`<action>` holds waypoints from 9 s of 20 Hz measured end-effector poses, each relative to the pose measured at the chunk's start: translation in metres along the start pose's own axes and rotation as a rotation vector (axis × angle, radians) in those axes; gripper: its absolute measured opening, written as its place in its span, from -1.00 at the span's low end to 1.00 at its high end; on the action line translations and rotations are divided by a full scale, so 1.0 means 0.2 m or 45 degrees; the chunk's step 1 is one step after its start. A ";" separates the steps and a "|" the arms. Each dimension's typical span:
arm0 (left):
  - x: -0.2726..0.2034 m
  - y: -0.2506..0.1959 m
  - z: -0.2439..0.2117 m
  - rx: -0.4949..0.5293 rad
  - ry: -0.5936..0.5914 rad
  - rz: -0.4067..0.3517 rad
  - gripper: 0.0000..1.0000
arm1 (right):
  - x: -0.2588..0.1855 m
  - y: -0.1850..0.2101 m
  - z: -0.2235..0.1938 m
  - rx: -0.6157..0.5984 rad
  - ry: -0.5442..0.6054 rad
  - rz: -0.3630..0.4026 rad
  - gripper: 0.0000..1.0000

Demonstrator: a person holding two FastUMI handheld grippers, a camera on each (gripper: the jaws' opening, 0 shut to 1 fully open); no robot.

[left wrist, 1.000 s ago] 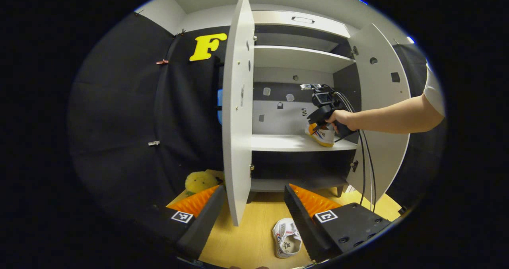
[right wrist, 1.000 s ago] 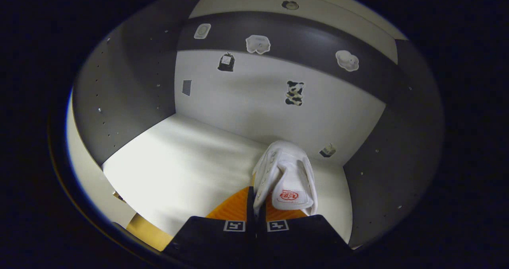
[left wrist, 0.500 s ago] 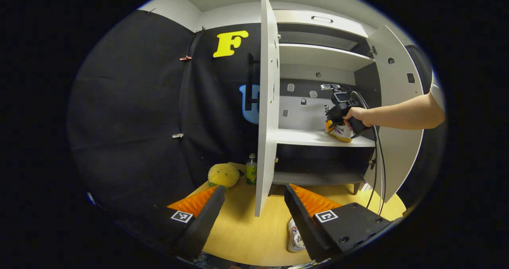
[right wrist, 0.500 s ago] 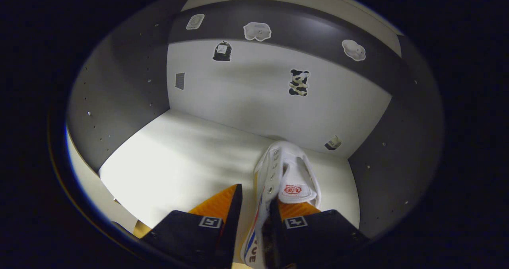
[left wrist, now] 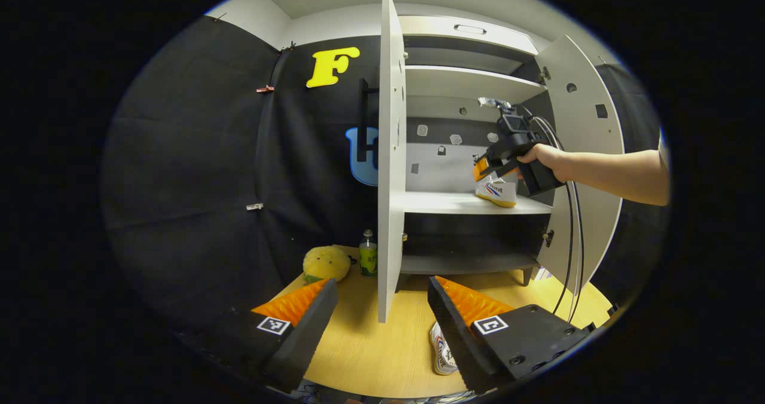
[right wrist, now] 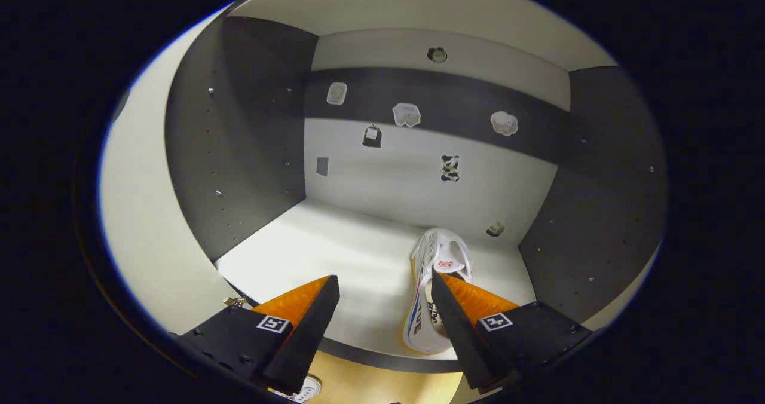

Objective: Grab one shoe with the right hand and put it into the shoe cabinet, grab the other shoe with the left hand and put it into the shoe cabinet; then close the right door with the right hand and the left door with the left hand.

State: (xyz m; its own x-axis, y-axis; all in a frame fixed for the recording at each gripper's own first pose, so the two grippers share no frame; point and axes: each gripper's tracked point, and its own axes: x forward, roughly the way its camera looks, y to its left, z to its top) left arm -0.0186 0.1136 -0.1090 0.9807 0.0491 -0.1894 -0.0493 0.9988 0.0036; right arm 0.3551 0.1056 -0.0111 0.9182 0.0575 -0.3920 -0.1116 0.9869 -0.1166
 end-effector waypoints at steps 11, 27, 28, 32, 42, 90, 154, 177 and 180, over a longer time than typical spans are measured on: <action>0.16 -0.12 -0.31 0.061 0.103 -0.332 0.91 | -0.79 0.07 -0.33 0.085 -0.251 -0.126 0.96; 0.52 -0.55 -1.25 0.113 0.588 -0.547 0.92 | -1.50 -0.16 -1.57 0.333 0.186 -0.369 0.97; 0.55 -0.55 -1.28 0.134 0.605 -0.537 0.92 | -1.55 -0.17 -1.60 0.342 0.204 -0.384 0.98; 0.69 -0.57 -1.37 0.171 0.634 -0.524 0.92 | -1.66 -0.21 -1.72 0.380 0.251 -0.442 0.99; 0.88 -0.65 -1.39 0.267 0.609 -0.471 -0.12 | -1.76 -0.27 -1.71 0.402 0.198 -0.515 0.98; 2.40 -0.88 0.76 0.252 0.479 -0.036 -0.89 | -2.03 -1.42 -1.32 0.449 -0.201 -0.690 0.97; 0.12 -0.17 0.34 -0.087 -0.058 0.052 0.95 | -1.55 -1.06 -0.03 0.131 -0.486 -0.251 0.93; 0.54 0.68 0.90 -0.210 -0.229 -0.128 0.90 | -1.45 -0.31 -0.43 0.322 -0.317 -0.297 0.97; 0.64 0.66 1.01 -0.261 -0.231 -0.239 0.91 | -1.49 -0.32 -0.49 0.329 -0.294 -0.320 0.97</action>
State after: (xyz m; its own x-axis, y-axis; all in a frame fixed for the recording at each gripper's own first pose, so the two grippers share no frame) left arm 0.1393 0.2527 0.0658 0.9931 -0.1167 0.0102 0.1161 0.9694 -0.2162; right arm 0.0510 0.0102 0.0247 0.9689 -0.1863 -0.1629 0.1985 0.9782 0.0618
